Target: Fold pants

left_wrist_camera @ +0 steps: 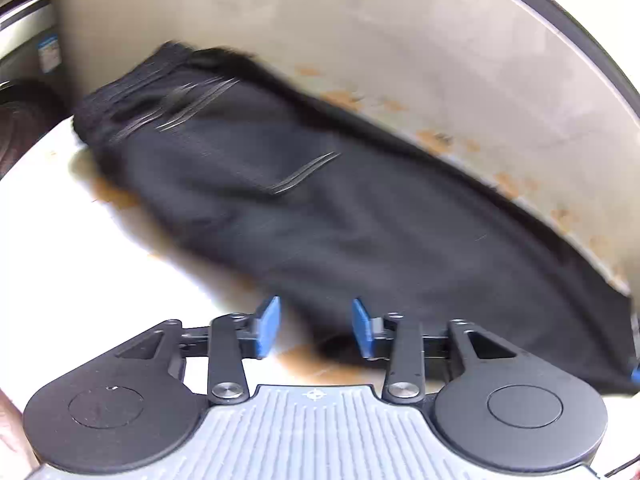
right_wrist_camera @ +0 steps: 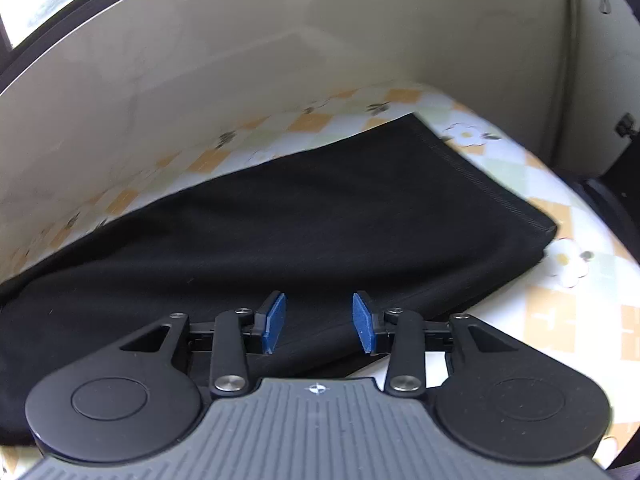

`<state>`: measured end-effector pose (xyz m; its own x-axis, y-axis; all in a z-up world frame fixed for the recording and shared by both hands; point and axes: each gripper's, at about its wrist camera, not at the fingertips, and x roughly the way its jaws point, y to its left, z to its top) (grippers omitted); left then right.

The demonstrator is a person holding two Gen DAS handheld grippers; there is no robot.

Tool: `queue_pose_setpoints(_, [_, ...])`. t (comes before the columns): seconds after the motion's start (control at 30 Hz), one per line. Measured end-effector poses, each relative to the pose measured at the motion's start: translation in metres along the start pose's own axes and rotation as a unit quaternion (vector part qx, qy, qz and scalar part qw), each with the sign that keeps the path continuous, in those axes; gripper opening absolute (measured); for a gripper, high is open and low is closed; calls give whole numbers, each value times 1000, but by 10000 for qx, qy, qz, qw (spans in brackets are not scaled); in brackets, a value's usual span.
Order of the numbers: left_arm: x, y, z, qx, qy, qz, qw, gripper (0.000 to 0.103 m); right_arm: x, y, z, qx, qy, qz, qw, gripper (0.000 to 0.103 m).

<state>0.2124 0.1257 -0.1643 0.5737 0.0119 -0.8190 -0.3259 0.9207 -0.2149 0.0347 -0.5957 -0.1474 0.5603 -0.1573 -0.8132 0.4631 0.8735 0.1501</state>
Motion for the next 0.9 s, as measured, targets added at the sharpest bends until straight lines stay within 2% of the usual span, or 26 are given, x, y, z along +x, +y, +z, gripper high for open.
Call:
queue_pose_setpoints(0.03, [0,8,-6,44,48,28,10000,31,4,12,-4,-104,83,82,9999,43])
queue_pose_setpoints(0.13, [2,16,-17,334,29,-36,9994,28,14,42,-18,-337,324,309,9984,43])
queue_pose_setpoints(0.3, [15,-9,-28,816,-91,-250,9963,29,19,68,-25,-474,521,777,9945,43])
queue_pose_setpoints(0.53, [38,-24,-8,1149,-253,-284,9927,29,27,106,-31,-1359,687,952,9837,44])
queue_pose_setpoints(0.63, [51,-26,8,987,-176,-316,9945,29,30,133,-37,-1846,760,1196,9725,44])
queue_pose_setpoints(0.83, [76,-26,37,649,118,-459,9968,28,35,188,-46,-2777,781,1860,9392,44])
queue_pose_setpoints(0.9, [86,-20,47,508,216,-506,9972,28,38,204,-49,-2961,773,2042,9299,50])
